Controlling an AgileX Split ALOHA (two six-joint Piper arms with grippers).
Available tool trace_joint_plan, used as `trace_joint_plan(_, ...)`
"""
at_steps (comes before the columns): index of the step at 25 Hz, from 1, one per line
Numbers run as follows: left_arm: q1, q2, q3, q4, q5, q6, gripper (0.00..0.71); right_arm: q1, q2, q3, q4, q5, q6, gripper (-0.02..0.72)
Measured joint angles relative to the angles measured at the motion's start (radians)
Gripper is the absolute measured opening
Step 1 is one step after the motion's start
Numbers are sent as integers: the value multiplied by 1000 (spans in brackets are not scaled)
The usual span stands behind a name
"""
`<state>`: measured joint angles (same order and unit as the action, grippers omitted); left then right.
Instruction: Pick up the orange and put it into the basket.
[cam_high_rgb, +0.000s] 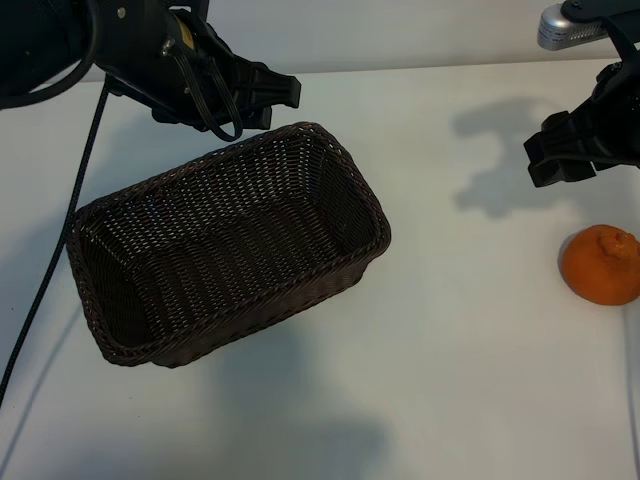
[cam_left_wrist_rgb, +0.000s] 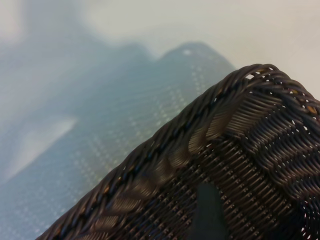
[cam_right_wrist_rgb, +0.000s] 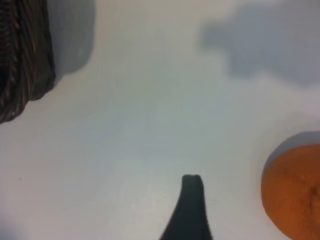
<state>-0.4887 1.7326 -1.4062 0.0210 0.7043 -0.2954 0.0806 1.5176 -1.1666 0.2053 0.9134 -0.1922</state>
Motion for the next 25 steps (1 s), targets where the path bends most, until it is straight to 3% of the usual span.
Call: trace_joint_plan(25, 0, 0, 0, 0, 0, 2, 539, 0, 0, 0, 0, -22, 0, 595)
